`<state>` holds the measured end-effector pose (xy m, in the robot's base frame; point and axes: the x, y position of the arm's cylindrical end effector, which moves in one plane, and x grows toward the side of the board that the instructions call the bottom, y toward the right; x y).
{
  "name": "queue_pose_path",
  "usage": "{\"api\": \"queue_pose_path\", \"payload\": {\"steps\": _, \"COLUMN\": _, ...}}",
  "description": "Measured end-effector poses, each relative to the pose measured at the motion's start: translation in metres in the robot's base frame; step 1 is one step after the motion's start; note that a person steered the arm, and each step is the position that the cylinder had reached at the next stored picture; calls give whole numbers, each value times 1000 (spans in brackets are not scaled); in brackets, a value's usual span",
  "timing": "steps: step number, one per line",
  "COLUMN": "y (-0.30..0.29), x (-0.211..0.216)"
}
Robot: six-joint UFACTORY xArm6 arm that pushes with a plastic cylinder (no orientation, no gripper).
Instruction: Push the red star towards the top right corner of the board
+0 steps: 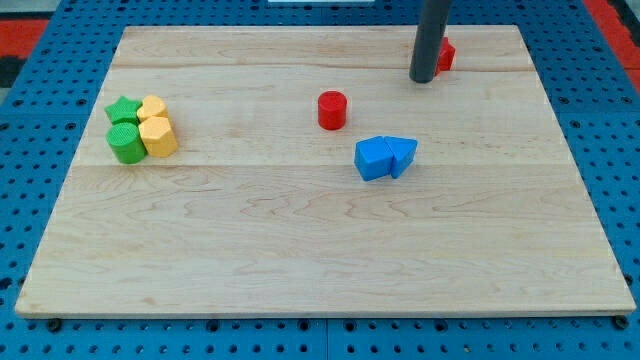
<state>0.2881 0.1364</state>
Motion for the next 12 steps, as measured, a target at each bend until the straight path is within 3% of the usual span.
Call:
{"api": "queue_pose_path", "payload": {"steps": 1, "y": 14, "x": -10}}
{"api": "queue_pose_path", "payload": {"steps": 3, "y": -13, "x": 14}}
{"api": "queue_pose_path", "payload": {"steps": 5, "y": 13, "x": -31}}
{"api": "queue_pose_path", "payload": {"steps": 7, "y": -16, "x": -20}}
{"api": "queue_pose_path", "payload": {"steps": 10, "y": 52, "x": -53}}
{"api": "queue_pose_path", "payload": {"steps": 11, "y": 9, "x": -22}}
{"api": "queue_pose_path", "payload": {"steps": 12, "y": -81, "x": -19}}
